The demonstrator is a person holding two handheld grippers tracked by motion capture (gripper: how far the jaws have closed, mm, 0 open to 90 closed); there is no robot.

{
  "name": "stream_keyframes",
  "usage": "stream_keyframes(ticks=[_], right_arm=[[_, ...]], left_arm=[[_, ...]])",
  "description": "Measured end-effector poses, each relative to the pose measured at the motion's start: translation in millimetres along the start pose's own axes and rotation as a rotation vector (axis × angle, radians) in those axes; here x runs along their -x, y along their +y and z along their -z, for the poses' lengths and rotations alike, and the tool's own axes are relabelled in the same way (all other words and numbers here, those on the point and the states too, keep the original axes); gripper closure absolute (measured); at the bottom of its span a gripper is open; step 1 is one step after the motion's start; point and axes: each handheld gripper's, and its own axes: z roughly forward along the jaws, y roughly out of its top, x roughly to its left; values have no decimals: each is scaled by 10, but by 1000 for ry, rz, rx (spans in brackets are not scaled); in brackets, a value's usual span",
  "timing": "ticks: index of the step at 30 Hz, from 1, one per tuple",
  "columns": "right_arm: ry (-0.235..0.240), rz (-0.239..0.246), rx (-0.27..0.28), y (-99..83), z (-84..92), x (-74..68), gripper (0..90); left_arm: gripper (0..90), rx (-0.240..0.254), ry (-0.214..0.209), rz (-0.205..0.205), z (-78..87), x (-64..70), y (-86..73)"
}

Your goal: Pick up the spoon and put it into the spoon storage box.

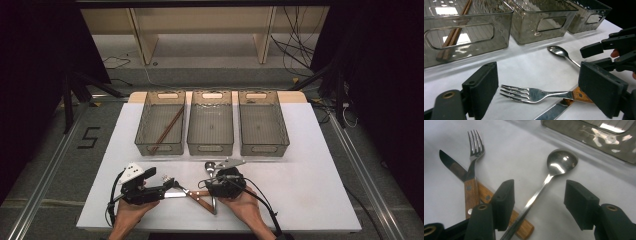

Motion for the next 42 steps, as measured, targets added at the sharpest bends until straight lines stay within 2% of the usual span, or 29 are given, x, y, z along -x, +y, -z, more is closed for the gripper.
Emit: stream_keyframes(ticks=[6, 12, 19, 21, 27, 42], right_arm=[[-21, 25, -37, -1, -55, -66, 507], [-36, 19, -72, -14, -87, -71, 563], [-79, 61, -76, -21, -92, -106, 632], [-81, 64, -79, -18, -87, -94, 675], [-84, 52, -86, -18, -66, -45, 800], [-66, 12, -85, -24, -40, 22, 853]], left_arm=[[163, -2, 1, -5, -7, 20, -8], [163, -3, -4, -13, -11, 33, -7], [163, -5, -1, -18, -9, 34, -10], [163, -4, -1, -18, -7, 34, -9], [163, -3, -2, -18, -6, 31, -11], [163, -3, 1, -13, -8, 16, -15]])
